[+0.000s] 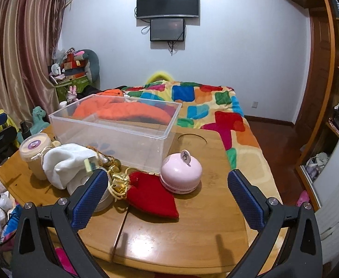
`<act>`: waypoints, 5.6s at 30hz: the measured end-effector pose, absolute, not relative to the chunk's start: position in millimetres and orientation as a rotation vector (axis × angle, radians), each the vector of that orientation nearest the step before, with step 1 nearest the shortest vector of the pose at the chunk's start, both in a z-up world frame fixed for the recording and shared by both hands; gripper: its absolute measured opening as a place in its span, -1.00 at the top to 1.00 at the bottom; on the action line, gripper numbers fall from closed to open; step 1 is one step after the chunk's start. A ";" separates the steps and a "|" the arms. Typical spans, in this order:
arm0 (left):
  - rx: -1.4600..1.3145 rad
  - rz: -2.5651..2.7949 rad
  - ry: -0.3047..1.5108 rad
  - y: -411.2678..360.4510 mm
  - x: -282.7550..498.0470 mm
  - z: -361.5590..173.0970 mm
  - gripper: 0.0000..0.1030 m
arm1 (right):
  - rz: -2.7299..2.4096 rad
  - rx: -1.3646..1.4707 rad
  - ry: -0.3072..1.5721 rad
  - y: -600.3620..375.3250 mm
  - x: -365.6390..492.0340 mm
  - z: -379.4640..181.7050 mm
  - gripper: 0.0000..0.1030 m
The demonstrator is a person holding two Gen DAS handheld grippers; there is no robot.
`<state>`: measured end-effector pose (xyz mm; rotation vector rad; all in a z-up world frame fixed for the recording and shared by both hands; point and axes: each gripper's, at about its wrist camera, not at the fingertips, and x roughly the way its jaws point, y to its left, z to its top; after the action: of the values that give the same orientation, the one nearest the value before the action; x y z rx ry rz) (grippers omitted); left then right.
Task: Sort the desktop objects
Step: 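Move the left tool toward the green spray bottle while the right tool approaches the pink round container, then close the left tool on the green spray bottle while the right tool grasps the pink round container, then lift the spray bottle with the left tool and release it into the clear box, then carry the pink round container over the clear box and open the right tool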
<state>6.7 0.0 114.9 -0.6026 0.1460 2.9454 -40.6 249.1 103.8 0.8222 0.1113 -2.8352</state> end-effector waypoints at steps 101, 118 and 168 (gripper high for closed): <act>-1.037 2.796 0.119 -45.9 -51.7 68.2 0.20 | -2.526 1.171 0.052 259.6 -122.1 55.2 -0.17; -0.951 2.850 0.139 -46.3 -16.6 90.1 0.20 | -2.541 1.050 0.058 256.9 -83.2 91.2 -0.16; -0.729 2.727 0.264 7.2 -106.8 186.0 0.20 | -2.490 0.894 0.213 219.4 -136.2 152.9 -0.17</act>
<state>-106.8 7.2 186.0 -0.7291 0.2645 2.7267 -136.2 219.4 152.9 0.8939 0.2133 -2.4900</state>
